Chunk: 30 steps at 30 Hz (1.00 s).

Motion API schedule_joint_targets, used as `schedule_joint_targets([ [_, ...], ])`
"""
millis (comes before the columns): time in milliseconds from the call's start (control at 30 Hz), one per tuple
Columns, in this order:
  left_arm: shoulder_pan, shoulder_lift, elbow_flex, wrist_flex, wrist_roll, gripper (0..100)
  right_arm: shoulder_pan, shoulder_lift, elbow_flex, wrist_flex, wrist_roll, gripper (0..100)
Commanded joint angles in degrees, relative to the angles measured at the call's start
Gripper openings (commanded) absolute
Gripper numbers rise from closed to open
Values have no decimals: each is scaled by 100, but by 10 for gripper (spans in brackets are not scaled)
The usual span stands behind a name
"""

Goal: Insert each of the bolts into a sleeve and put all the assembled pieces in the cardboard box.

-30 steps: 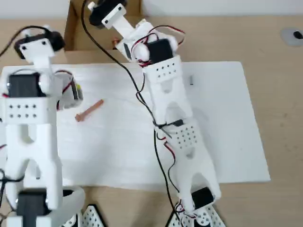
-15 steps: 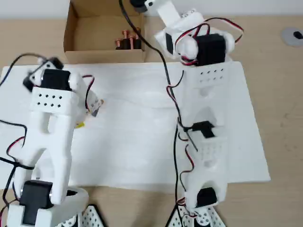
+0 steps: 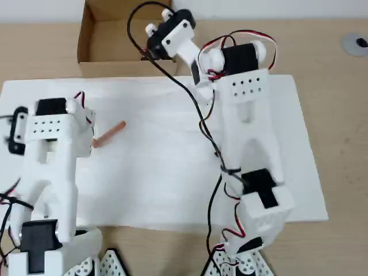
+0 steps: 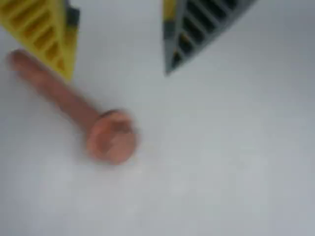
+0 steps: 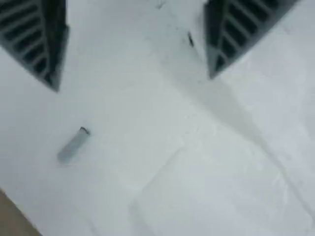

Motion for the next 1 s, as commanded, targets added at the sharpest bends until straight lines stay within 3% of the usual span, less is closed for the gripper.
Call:
schedule_joint_targets([
  [0, -70, -22, 281, -730, 580, 132, -92, -505, 31, 70, 26, 228],
  [300, -70, -31, 1064, -1873, 897, 132, -92, -576, 66, 70, -422, 228],
  [600, -62, -75, 1073, -1820, 897, 132, -101, -549, 75, 70, -598, 228],
  [800, 141, -66, 571, -835, 897, 132, -101, -549, 215, 70, -712, 228],
  [967, 396, -22, 501, -730, 905, 133, -101, -549, 593, 70, -712, 228],
])
